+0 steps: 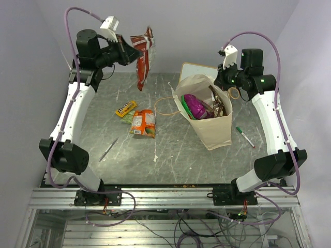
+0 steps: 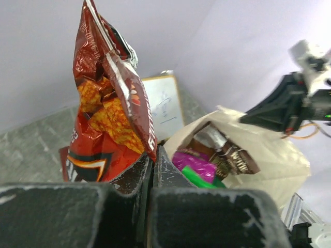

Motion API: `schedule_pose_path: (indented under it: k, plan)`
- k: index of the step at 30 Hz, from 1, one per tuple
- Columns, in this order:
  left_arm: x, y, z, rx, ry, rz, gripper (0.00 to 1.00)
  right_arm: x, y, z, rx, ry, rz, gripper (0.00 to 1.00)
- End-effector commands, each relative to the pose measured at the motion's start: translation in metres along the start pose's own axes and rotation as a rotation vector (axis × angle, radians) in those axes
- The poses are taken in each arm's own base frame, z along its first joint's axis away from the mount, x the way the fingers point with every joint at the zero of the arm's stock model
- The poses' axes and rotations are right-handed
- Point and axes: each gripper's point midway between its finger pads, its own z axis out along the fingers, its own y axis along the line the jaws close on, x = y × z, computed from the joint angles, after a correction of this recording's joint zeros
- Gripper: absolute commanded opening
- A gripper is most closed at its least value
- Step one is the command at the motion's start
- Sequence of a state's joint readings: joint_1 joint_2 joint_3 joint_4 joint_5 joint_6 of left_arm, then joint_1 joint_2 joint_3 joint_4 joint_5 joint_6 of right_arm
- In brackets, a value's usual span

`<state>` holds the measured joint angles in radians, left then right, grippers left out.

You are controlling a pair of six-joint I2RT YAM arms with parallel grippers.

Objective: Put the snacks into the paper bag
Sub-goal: Pick up the snack from the center of the board, then place the snack in the paper bag.

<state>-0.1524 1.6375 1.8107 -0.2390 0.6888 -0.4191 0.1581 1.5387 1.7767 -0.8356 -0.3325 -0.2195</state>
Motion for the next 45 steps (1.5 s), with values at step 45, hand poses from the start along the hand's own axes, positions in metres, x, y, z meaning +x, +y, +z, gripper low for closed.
schedule_pose_path:
  k: [45]
  plan:
    - [0.145,-0.219,0.101,0.244,0.275,-0.646,0.07,-0.008,-0.027,-0.006,0.163,-0.048,0.108,0.0]
